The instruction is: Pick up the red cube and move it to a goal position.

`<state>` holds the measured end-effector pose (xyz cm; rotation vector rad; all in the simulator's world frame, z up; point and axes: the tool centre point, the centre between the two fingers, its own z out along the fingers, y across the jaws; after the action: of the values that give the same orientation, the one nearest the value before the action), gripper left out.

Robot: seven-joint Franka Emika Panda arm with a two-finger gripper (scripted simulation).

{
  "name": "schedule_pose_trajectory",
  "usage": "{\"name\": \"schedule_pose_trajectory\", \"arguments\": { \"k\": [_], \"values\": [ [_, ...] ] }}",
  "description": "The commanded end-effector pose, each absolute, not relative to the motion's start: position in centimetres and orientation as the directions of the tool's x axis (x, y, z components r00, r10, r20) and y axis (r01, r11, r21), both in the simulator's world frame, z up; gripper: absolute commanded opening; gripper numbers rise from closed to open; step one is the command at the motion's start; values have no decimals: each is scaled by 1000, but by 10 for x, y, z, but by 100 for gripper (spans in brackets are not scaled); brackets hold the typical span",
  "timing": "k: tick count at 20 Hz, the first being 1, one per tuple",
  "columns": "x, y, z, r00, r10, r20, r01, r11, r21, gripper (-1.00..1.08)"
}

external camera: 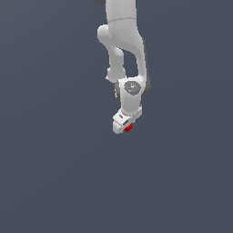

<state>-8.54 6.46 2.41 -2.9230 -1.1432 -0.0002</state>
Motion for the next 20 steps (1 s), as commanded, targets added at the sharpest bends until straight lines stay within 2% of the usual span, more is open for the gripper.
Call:
{"name": "schedule_pose_trajectory", "arguments": {
  "k": [1, 3, 4, 20],
  "values": [
    [-87, 64, 21, 722, 692, 1, 692, -722, -1, 100],
    [-88, 64, 20, 721, 693, 0, 693, -721, -1, 100],
    [-88, 64, 20, 721, 693, 0, 693, -721, -1, -100],
    [-80, 65, 26, 721, 692, 1, 692, -721, 0, -100]
  ]
}}
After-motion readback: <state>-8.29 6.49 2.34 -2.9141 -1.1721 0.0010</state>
